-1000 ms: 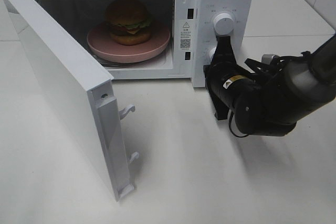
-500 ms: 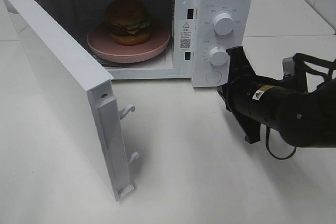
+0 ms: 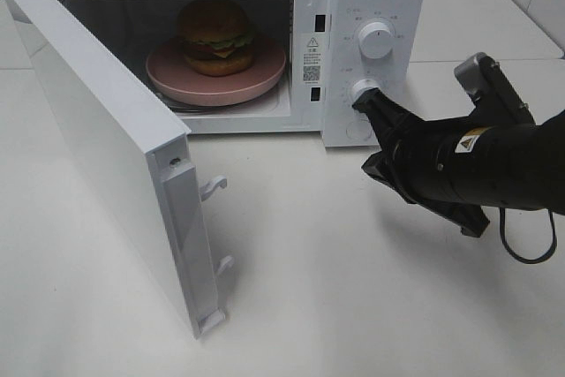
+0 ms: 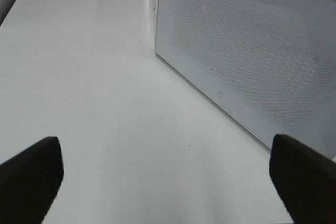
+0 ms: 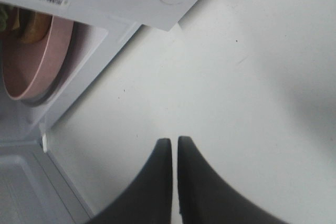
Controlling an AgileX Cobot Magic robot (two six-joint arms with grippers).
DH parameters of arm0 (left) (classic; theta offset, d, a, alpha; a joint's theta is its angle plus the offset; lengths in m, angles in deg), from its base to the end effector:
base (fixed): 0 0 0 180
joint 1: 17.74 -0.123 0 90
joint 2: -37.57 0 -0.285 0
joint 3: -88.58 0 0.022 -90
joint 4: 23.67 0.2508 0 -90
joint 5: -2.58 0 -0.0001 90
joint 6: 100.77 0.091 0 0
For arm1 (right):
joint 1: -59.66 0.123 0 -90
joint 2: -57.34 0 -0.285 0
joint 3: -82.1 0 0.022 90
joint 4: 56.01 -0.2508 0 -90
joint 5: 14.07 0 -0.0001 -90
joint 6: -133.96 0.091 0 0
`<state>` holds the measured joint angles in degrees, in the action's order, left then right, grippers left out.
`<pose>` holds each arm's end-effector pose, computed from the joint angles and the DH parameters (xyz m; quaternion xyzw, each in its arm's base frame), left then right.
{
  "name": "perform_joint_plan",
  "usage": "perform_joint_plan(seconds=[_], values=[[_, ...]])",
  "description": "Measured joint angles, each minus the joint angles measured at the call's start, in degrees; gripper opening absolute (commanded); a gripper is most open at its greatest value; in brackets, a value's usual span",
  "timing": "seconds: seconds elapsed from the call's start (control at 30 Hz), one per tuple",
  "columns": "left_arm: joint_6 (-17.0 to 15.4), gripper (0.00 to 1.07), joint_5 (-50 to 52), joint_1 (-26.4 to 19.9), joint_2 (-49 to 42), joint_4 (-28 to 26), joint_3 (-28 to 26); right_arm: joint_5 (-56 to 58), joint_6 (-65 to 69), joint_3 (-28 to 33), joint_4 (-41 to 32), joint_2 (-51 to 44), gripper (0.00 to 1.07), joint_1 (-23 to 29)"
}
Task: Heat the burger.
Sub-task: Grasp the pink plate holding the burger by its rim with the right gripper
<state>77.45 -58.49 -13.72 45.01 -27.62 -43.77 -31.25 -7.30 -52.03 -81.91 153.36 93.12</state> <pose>-0.0084 -0.0049 0.2814 0.0184 0.8481 -0.0611 0.5260 0.2356 0.1417 0.1691 0.2599 0.8522 0.2993 0.3414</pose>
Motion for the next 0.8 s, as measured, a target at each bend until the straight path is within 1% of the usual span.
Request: perform_joint_plan(seconds=[0.03,0.1,0.13,0.27,0.37,0.4,0.43,0.47,0.53,0.6,0.63,0.67,0.7,0.77,0.8], values=[[0.0,1.0,0.0,0.0,0.0,0.0,0.0,2.41,-3.84,0.0,0.0,-1.72,0.07,0.0],[0.0,1.0,0.0,0.0,0.0,0.0,0.0,3.32,-5.84,0.06,0.0,-2.46,0.07,0.0],[0.0,1.0,0.0,0.0,0.0,0.0,0.0,5.16,-9.28,0.06,0.0,-4.24,0.08,0.0],[0.0,1.0,0.0,0.0,0.0,0.0,0.0,7.45,-12.83,0.06,0.0,-6.65,0.08,0.0],[0.0,1.0,0.0,0.0,0.0,0.0,0.0,10.43,-16.62,-0.23,0.0,-8.54,0.09,0.0],[0.0,1.0,0.0,0.0,0.0,0.0,0.0,13.58,-19.14,-1.09,0.0,-9.51,0.09,-0.06],[0.0,1.0,0.0,0.0,0.0,0.0,0.0,13.58,-19.14,-1.09,0.0,-9.51,0.09,-0.06],[0.0,1.0,0.0,0.0,0.0,0.0,0.0,17.19,-22.0,-2.64,0.0,-10.14,0.09,-0.17],[0.0,1.0,0.0,0.0,0.0,0.0,0.0,18.45,-23.2,-3.55,0.0,-10.26,0.09,-0.17],[0.0,1.0,0.0,0.0,0.0,0.0,0.0,23.32,-27.22,-6.36,0.0,-10.26,0.09,-0.29],[0.0,1.0,0.0,0.0,0.0,0.0,0.0,23.32,-27.22,-6.36,0.0,-10.26,0.09,-0.29],[0.0,1.0,0.0,0.0,0.0,0.0,0.0,26.24,-29.85,-8.08,0.06,-10.26,0.1,-0.29],[0.0,1.0,0.0,0.0,0.0,0.0,0.0,26.24,-29.85,-8.08,0.06,-10.26,0.1,-0.29],[0.0,1.0,0.0,0.0,0.0,0.0,0.0,30.37,-32.83,-10.83,1.15,-10.2,0.1,-0.29],[0.0,1.0,0.0,0.0,0.0,0.0,0.0,30.37,-32.83,-10.83,1.15,-10.2,0.1,-0.29]])
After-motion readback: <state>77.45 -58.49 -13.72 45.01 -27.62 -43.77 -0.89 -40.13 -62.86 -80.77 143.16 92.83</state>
